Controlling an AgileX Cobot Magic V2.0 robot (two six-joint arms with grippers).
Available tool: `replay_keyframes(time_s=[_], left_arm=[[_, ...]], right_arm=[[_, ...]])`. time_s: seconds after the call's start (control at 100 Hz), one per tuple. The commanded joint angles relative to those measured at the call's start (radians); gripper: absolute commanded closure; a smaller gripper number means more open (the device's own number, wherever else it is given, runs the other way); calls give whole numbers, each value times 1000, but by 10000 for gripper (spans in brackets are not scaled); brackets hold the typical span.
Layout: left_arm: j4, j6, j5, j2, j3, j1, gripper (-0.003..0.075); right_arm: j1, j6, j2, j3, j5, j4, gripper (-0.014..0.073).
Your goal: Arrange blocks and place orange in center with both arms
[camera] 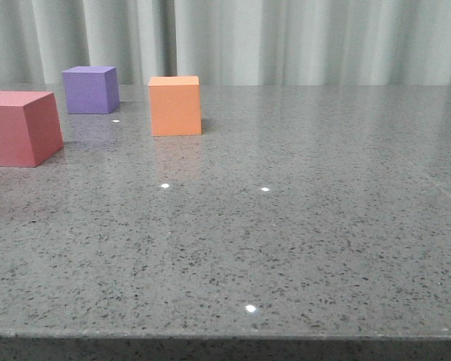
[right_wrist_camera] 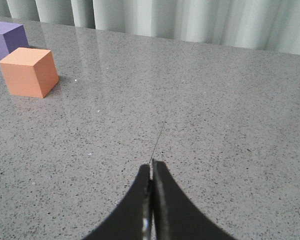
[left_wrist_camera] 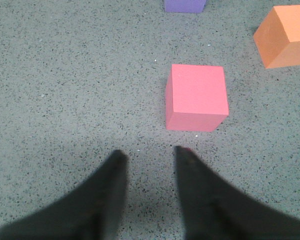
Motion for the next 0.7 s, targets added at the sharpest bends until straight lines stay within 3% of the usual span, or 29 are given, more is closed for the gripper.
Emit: replay_keyframes(time_s=[0.0,0.06,0.13,0.41,0.69], left_arm=[[-14,1,-59,-6,-35,-3,227],[-14,1,-66,-4,-35,-3,104],[-14,1,-66,-3,-35,-3,28],[-120,1,-122,33,-38,-28,57],[-136,-18,-258,213,-144,-260,60]], right_arm=[[-6,-2,2,-25,-79,-23,704],[-6,-2,2,-25,-79,-23,704],[-6,-2,2,-25,-79,-23,704],[-6,-2,2,-25,-80,-23,704],[-6,-2,2,-25,-80,-23,704]])
